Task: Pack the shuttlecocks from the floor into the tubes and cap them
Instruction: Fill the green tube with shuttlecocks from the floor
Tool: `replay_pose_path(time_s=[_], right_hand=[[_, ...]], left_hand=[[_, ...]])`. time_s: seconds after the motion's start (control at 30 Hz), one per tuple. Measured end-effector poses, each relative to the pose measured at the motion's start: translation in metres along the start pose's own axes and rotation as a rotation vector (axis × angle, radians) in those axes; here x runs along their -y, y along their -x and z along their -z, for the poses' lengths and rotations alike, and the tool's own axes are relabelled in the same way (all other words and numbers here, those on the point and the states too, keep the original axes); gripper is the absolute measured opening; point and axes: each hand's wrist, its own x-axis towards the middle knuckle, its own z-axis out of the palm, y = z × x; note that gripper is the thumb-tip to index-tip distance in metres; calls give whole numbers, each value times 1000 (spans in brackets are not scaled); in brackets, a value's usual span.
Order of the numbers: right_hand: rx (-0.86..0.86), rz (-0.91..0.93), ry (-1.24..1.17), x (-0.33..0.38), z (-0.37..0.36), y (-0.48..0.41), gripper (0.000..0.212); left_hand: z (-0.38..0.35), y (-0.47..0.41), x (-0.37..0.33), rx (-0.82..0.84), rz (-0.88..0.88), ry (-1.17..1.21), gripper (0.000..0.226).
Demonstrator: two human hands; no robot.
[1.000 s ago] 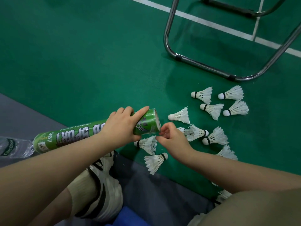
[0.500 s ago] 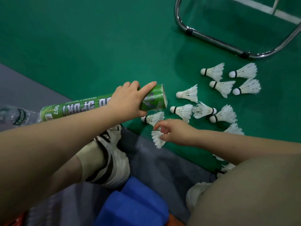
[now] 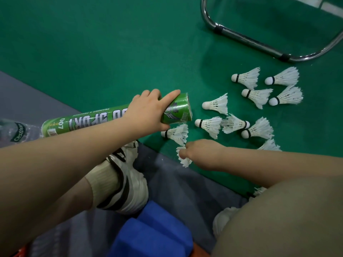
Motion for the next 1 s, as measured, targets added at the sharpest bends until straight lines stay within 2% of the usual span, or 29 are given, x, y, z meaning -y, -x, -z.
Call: replay_pose_path(time_s=[0.1,0.3,0.37,0.47,0.57,0.63,0.8,1.0], right_hand=[[-39,8,135,-2,8,0,36],[-76,-38,250,-20,13,8,26],[-144,-24,248,-26,8,13,22],[-435,-46,31,-45,3,25,15],[-670,-314,-444,-65,9,44,18],[-785,-468,-672,-77,14,56,18],[-978,-589,-925,-90,24,74,16],[-1130,-538,-1090,-91,31,83,21]], left_hand=[[0,-3,0,-6,2,12,95],[1,-5,2,4,14,16,98],[2,-5,1,10,18,19,99],[6,-6,-1,-2,27,29,99],[11,-8,-4,-23,43,51,98],[14,-10,-7,-32,54,68,97],[24,-16,-18,-41,50,95,96],[32,-26,-42,-42,7,75,98]])
